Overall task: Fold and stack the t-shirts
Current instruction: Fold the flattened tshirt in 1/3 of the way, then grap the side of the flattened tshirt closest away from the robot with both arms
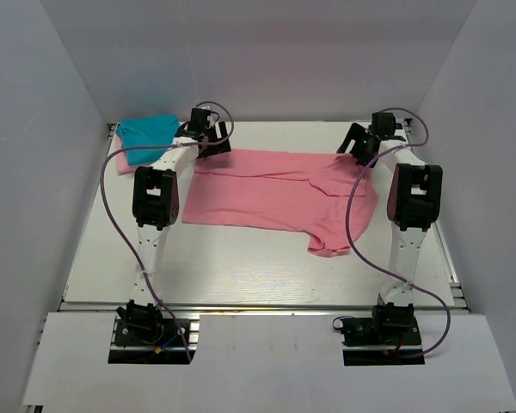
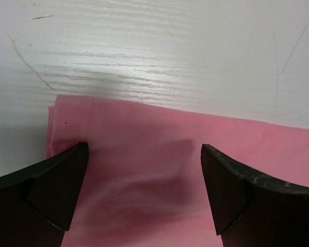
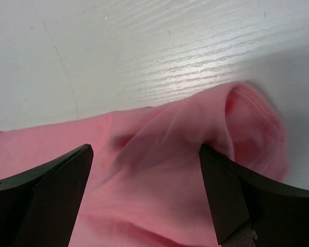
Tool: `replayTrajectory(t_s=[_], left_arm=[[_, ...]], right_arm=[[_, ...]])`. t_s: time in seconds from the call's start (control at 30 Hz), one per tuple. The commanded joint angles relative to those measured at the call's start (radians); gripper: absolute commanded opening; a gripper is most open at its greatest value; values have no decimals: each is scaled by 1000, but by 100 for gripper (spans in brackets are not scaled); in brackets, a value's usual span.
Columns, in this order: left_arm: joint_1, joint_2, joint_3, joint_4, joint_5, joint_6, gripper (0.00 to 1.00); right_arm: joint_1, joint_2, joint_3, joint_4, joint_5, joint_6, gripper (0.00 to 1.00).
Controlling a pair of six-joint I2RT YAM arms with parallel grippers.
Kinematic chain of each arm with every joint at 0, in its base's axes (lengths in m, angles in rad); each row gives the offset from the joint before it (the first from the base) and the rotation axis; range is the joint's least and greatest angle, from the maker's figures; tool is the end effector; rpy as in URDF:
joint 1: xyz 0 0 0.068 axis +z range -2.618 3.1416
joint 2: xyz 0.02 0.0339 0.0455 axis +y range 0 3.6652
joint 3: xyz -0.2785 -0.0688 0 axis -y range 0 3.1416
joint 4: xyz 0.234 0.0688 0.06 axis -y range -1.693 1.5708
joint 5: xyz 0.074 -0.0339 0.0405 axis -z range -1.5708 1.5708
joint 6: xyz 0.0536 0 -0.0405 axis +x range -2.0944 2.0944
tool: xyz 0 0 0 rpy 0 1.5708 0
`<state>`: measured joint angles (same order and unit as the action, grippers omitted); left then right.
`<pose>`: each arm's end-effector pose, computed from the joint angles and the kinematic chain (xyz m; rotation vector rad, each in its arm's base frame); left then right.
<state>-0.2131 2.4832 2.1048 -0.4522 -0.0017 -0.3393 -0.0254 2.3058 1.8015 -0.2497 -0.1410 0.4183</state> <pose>0.5532 -0.1196 0.1590 -0.1532 2.4121 -0.2537 0.5333 -0.0060 0.1726 0.4456 2.3006 0.3601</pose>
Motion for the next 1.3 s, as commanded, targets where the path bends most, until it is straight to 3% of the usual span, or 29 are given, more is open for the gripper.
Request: replayTrajectory(t_s=[0.0, 0.2, 0.3, 0.33, 0.47, 0.6, 0.73, 0.97, 1.13, 1.27], left_arm=[[8, -6, 63, -56, -14, -20, 100], [8, -190, 49, -88, -4, 43, 100], [8, -312, -79, -123, -64, 52, 100], [8, -405, -182, -132, -64, 62, 100], [8, -642, -477, -143, -132, 22, 100], [8, -815, -785, -111, -142, -35, 100], [8, -888, -926, -117, -153, -86, 100], [8, -909, -1101, -46, -133, -112, 100], [18, -899, -1143, 29, -133, -112, 95], [18, -877, -1152, 40, -142, -112, 92]], right_arm=[[-8, -25, 59, -88, -17, -104, 90], [13, -241, -57, -89, -104, -239, 90], [65, -422, -247, -71, -66, -352, 90], [79, -538, -330, -72, -37, -380, 90], [140, -757, -578, -80, 18, -400, 90], [212, -876, -747, -137, 47, -349, 90], [258, -977, -861, -190, 40, -311, 90], [269, -1181, -1082, -246, 185, -80, 90], [262, -1235, -1176, -207, 288, 103, 90], [262, -1178, -1188, -158, 247, 154, 90]])
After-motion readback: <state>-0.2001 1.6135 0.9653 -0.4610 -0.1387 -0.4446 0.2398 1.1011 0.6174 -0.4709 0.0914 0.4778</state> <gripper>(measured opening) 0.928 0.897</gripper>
